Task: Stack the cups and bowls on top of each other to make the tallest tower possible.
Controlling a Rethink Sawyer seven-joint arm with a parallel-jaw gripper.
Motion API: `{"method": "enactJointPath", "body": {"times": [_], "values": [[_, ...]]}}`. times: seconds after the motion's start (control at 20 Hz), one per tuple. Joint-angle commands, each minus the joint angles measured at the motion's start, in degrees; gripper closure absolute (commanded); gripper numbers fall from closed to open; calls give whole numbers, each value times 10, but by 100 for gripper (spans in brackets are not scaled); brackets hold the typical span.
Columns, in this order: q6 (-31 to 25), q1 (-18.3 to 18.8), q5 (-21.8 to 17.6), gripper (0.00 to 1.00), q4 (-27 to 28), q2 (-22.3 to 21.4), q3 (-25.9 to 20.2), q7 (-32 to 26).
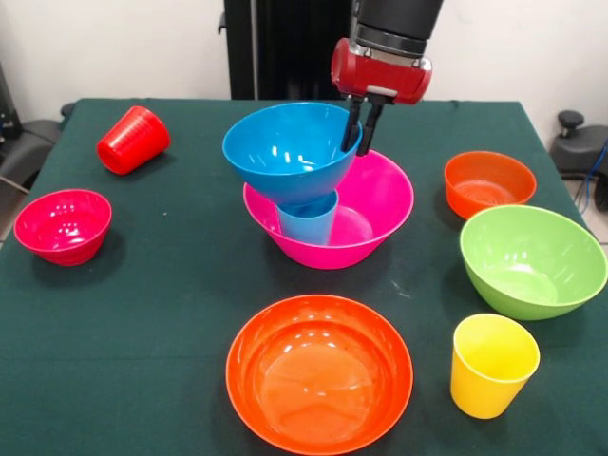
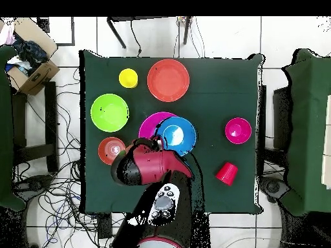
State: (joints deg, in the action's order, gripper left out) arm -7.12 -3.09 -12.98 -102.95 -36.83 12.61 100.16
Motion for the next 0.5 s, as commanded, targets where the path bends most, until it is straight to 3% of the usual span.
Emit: {"method": "enactJointPath", "body": {"times": [0.05, 0.5], "values": [[9, 0, 9, 100, 32, 12, -34, 77], [14, 5, 14, 100, 27, 12, -49, 81]]}}
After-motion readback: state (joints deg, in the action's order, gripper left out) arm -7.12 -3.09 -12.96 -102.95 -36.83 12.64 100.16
